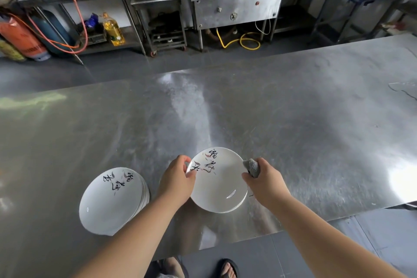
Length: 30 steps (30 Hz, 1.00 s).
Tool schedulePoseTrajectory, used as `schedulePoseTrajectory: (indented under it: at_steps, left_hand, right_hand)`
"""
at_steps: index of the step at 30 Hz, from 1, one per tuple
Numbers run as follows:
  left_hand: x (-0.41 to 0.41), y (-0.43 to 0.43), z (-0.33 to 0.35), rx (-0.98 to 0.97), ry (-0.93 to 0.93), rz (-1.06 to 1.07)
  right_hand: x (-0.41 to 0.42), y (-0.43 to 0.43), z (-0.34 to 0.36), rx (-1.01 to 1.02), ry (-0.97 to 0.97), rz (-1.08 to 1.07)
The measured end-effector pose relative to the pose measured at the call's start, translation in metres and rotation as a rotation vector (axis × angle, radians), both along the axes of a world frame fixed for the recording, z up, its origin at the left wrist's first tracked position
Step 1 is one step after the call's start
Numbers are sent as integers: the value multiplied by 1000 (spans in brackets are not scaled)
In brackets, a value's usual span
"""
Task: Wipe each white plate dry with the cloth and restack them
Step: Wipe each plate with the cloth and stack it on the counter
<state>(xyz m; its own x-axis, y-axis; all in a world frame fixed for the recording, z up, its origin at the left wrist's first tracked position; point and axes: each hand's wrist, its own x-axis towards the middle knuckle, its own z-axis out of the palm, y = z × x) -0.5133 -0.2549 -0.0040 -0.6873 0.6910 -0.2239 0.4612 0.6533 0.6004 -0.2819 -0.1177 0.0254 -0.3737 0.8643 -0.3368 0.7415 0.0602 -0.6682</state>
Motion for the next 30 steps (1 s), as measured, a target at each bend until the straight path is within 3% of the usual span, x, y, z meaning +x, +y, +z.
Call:
schedulePoseTrajectory:
  at_steps: [8, 18, 25, 30]
  left_hand:
    - [0, -4, -2, 28, 12, 3]
    - [-61, -86, 22, 96, 80, 114]
    - [-131, -199, 15, -6, 99, 404]
    - [-155, -263, -3, -55, 76, 443]
  right_hand:
    - [8, -4, 15, 63, 93, -157]
    - [-65, -61, 33, 16, 82, 135]
    - [-163, -122, 20, 43, -2, 353]
    - [-209, -161, -6, -30, -32, 362]
